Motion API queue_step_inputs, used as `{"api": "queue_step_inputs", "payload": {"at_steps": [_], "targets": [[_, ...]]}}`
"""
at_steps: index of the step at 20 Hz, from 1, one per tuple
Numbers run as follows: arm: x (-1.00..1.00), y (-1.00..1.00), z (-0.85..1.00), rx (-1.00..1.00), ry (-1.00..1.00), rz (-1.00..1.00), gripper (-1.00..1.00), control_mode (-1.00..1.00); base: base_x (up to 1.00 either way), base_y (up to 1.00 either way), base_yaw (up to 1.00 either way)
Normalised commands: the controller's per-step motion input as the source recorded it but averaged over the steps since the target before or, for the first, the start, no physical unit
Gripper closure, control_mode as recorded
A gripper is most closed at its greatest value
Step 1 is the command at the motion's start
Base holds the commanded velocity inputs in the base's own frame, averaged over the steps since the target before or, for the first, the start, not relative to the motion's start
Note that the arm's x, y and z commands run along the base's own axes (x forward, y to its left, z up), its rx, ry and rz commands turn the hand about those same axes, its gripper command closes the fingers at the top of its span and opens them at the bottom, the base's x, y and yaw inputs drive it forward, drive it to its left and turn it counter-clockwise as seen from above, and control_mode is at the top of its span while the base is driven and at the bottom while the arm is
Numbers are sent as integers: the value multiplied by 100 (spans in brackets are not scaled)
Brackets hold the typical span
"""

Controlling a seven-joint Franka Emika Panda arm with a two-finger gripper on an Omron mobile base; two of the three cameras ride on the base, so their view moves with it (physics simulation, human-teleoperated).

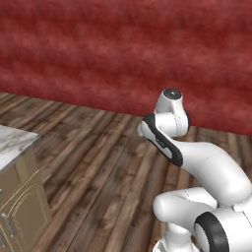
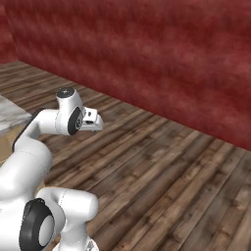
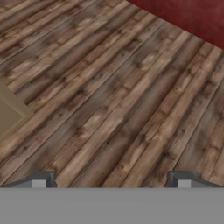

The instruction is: Four empty soda cans are scattered around the kitchen. Gather all the cans and cluster them next to the stove for recycling.

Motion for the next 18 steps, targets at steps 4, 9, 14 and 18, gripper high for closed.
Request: {"api": "queue_step_inputs", "payload": {"at_steps": [4, 9, 14, 18], "targets": [[0, 0, 0, 0, 0, 0, -100, 100, 69, -10, 19], [0, 0, 0, 0, 0, 0, -100, 100, 70, -8, 22], [0, 0, 0, 0, 0, 0, -100, 100, 72, -8, 17], [0, 0, 0, 0, 0, 0, -100, 100, 70, -8, 14]]}}
